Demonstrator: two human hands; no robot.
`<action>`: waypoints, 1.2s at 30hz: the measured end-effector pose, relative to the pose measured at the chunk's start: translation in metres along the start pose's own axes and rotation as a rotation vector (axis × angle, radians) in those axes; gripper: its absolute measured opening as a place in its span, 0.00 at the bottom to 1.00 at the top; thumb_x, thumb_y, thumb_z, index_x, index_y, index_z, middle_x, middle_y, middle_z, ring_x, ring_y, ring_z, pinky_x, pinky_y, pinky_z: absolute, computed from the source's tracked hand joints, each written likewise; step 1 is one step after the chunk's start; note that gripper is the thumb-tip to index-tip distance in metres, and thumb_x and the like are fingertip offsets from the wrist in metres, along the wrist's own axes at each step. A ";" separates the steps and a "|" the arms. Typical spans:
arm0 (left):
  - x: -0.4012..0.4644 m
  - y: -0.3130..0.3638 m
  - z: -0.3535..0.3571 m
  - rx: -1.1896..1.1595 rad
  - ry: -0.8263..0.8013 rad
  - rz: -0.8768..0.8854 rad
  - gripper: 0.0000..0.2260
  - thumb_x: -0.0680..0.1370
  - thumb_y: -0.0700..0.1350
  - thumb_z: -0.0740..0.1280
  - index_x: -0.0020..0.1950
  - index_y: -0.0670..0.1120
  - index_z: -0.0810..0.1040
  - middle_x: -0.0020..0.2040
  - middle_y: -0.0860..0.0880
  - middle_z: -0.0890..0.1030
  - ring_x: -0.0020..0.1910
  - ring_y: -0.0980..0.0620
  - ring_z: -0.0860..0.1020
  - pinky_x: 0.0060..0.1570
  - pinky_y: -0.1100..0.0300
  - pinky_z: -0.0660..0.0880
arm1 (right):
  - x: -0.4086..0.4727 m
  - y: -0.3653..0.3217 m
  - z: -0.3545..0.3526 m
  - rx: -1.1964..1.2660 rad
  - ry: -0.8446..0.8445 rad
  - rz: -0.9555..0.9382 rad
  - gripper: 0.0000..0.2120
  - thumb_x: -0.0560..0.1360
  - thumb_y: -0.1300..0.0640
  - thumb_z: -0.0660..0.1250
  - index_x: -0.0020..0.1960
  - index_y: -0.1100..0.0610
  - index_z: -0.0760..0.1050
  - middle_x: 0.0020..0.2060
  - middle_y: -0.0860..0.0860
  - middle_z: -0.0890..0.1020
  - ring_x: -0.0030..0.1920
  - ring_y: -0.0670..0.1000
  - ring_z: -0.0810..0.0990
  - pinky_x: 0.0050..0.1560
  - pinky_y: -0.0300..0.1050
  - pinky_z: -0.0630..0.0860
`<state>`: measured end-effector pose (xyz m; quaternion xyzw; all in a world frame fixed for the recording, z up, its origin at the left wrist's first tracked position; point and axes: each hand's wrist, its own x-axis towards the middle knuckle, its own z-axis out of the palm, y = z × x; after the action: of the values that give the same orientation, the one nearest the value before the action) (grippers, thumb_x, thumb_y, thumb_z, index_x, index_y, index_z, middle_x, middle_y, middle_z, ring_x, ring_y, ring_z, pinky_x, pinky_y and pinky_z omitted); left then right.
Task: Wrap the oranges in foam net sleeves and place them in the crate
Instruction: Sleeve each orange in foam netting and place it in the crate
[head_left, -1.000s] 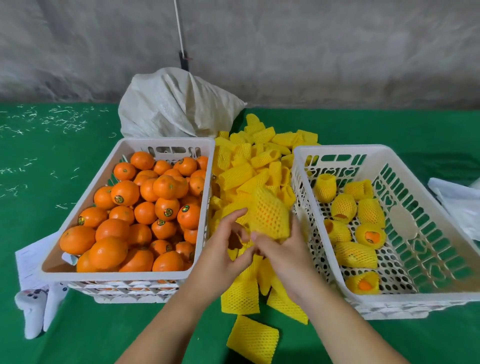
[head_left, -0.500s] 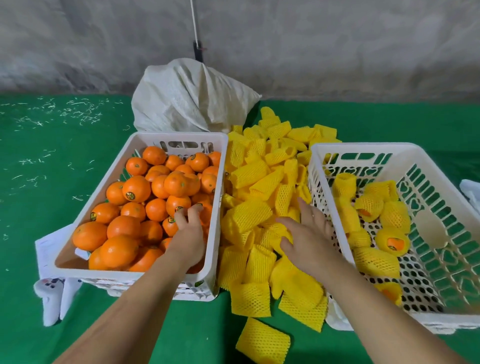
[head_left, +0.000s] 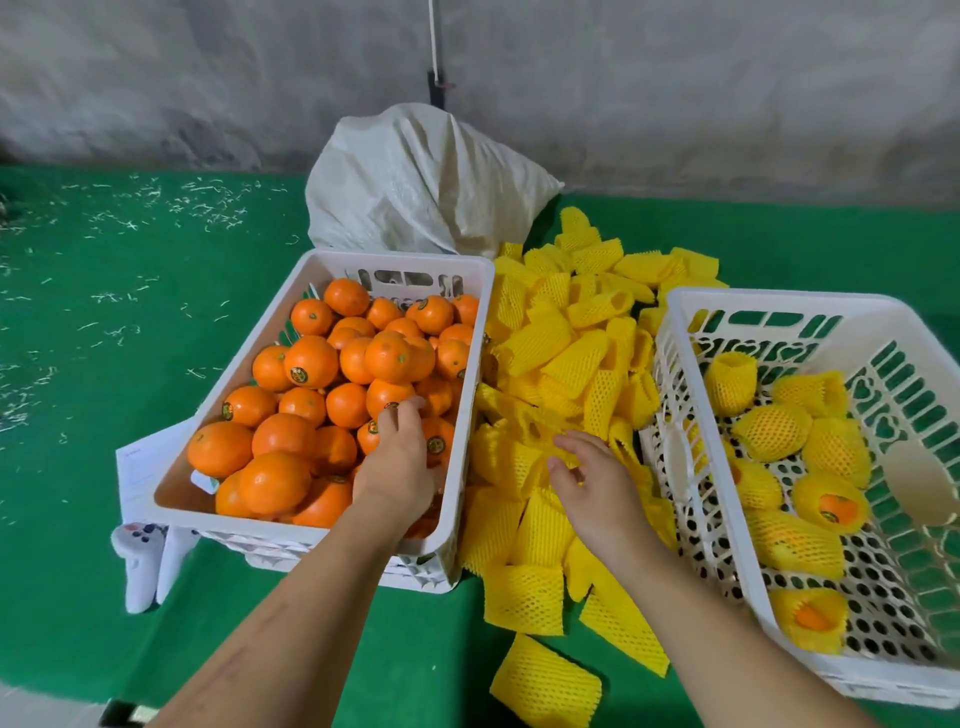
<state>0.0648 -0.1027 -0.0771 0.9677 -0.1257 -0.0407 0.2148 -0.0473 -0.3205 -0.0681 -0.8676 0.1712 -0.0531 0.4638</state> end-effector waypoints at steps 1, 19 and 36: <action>-0.002 0.000 -0.003 -0.027 0.007 -0.030 0.34 0.78 0.51 0.75 0.77 0.51 0.59 0.72 0.43 0.63 0.52 0.38 0.80 0.38 0.53 0.75 | -0.007 0.001 -0.002 0.125 0.075 0.003 0.12 0.83 0.55 0.67 0.64 0.54 0.80 0.55 0.43 0.81 0.54 0.42 0.80 0.49 0.37 0.76; -0.057 0.054 -0.011 -1.404 -0.467 0.106 0.40 0.69 0.66 0.79 0.78 0.58 0.70 0.65 0.42 0.74 0.47 0.44 0.81 0.51 0.52 0.79 | -0.038 -0.030 -0.016 0.515 -0.054 0.202 0.02 0.79 0.58 0.68 0.50 0.53 0.79 0.43 0.52 0.85 0.37 0.47 0.81 0.33 0.38 0.75; -0.051 0.055 -0.008 -1.374 -0.403 0.060 0.30 0.70 0.63 0.81 0.69 0.57 0.78 0.54 0.47 0.80 0.40 0.50 0.78 0.40 0.58 0.77 | -0.029 -0.049 -0.022 0.346 0.230 -0.041 0.05 0.80 0.53 0.71 0.55 0.46 0.83 0.46 0.40 0.83 0.48 0.38 0.80 0.44 0.37 0.75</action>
<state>0.0040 -0.1346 -0.0454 0.5836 -0.1353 -0.2825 0.7492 -0.0681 -0.3023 -0.0137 -0.7666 0.1938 -0.1897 0.5821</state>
